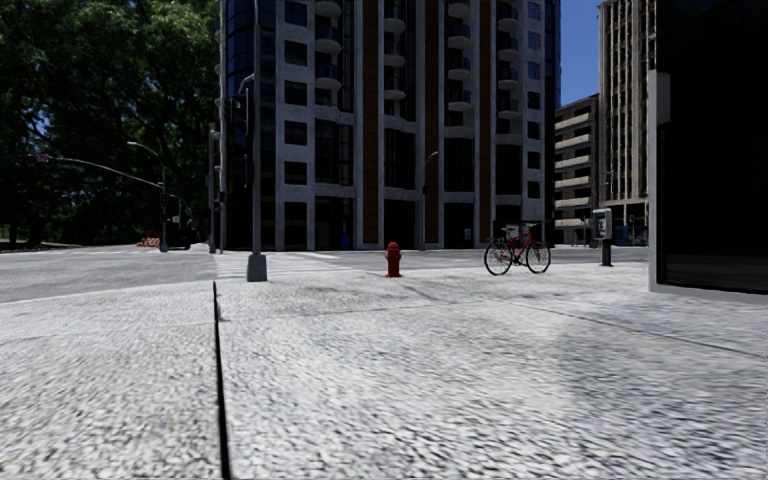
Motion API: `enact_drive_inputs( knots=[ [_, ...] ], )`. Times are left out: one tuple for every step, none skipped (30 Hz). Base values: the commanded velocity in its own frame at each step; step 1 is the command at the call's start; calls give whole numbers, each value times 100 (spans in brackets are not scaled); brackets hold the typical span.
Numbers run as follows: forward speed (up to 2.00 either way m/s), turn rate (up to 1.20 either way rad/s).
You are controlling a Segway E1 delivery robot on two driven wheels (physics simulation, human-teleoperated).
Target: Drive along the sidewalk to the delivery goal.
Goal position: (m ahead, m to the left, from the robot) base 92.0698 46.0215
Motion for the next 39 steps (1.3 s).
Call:
enact_drive_inputs(
  knots=[
    [200,0],
    [200,0],
    [200,0],
    [200,0],
    [200,0],
    [200,0],
    [200,0],
    [200,0],
    [200,0],
    [200,0],
    [200,0],
    [200,0],
    [200,0],
    [200,0],
    [200,0],
    [200,0],
    [200,0],
    [200,0],
    [200,0],
    [200,0],
    [200,0],
    [200,0],
    [200,0],
    [200,0],
    [200,0],
    [200,0],
    [200,0],
    [200,0],
    [200,0],
    [200,0],
    [200,8],
    [200,8],
    [200,13],
    [200,15],
    [200,16],
    [200,16],
    [200,16],
    [200,16],
    [200,17]
  ],
)
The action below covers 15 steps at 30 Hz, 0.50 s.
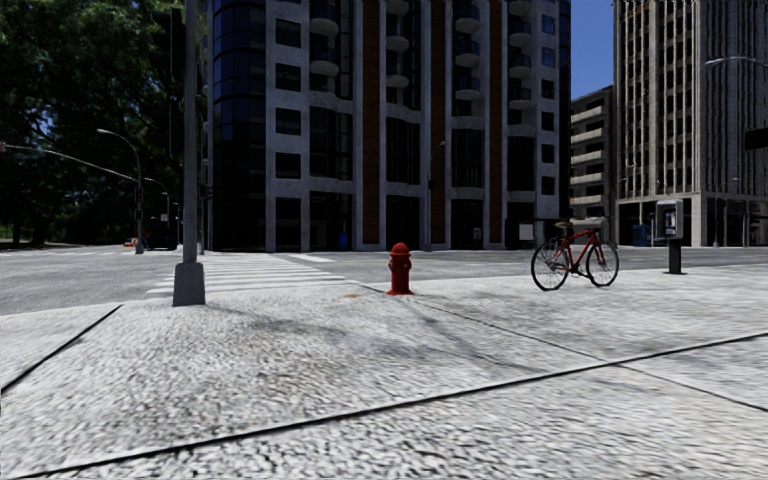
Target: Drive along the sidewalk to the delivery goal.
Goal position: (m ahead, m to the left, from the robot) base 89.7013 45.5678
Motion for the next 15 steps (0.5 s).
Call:
enact_drive_inputs(
  knots=[
    [200,21],
    [200,23],
    [200,23],
    [200,26],
    [200,28],
    [200,29],
    [200,29],
    [200,31],
    [200,34],
    [200,35],
    [200,35],
    [200,35],
    [200,35],
    [200,35],
    [200,36]
  ],
)
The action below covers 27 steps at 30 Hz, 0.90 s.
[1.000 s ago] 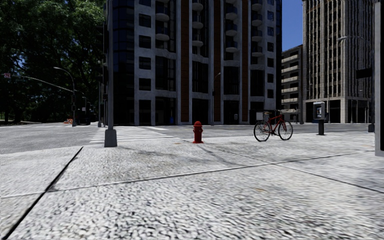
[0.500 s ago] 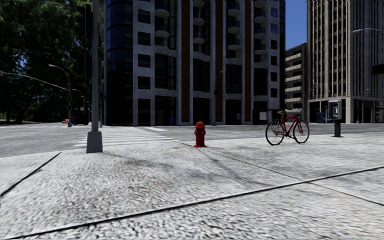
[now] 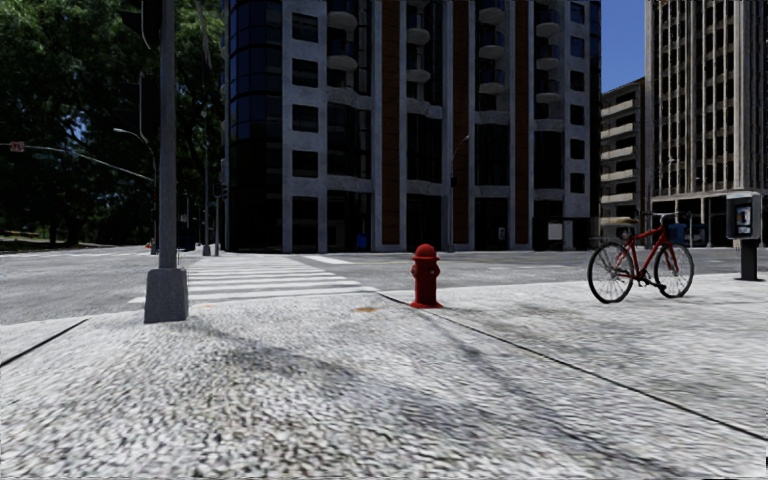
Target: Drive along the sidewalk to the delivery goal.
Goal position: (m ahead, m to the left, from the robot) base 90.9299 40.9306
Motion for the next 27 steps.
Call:
enact_drive_inputs(
  knots=[
    [200,37],
    [200,37],
    [200,37],
    [200,37],
    [200,37],
    [200,37],
    [200,37],
    [200,38],
    [200,39],
    [200,39],
    [200,39],
    [200,40],
    [200,41],
    [200,42],
    [200,42],
    [200,42],
    [200,43],
    [200,43],
    [200,43],
    [200,43],
    [200,43],
    [200,43],
    [200,43],
    [200,43],
    [200,43],
    [200,43],
    [200,43]
  ],
)
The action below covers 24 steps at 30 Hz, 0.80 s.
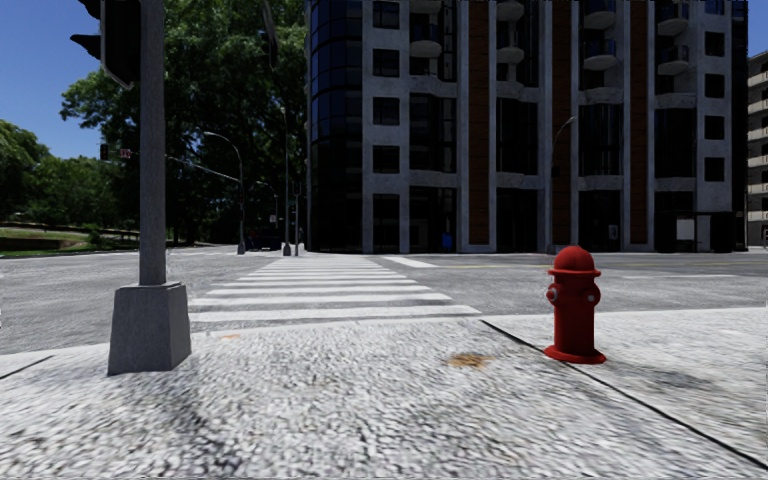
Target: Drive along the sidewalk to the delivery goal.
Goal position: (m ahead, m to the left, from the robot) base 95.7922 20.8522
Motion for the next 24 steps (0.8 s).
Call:
enact_drive_inputs(
  knots=[
    [200,43],
    [200,43],
    [200,43],
    [200,42],
    [200,28],
    [200,16],
    [200,16],
    [200,2],
    [200,0],
    [200,0],
    [200,0],
    [200,0],
    [200,0],
    [200,0],
    [200,0],
    [200,0],
    [200,0],
    [200,0],
    [200,0],
    [200,0],
    [200,0],
    [200,0],
    [200,0],
    [200,0]
  ],
)
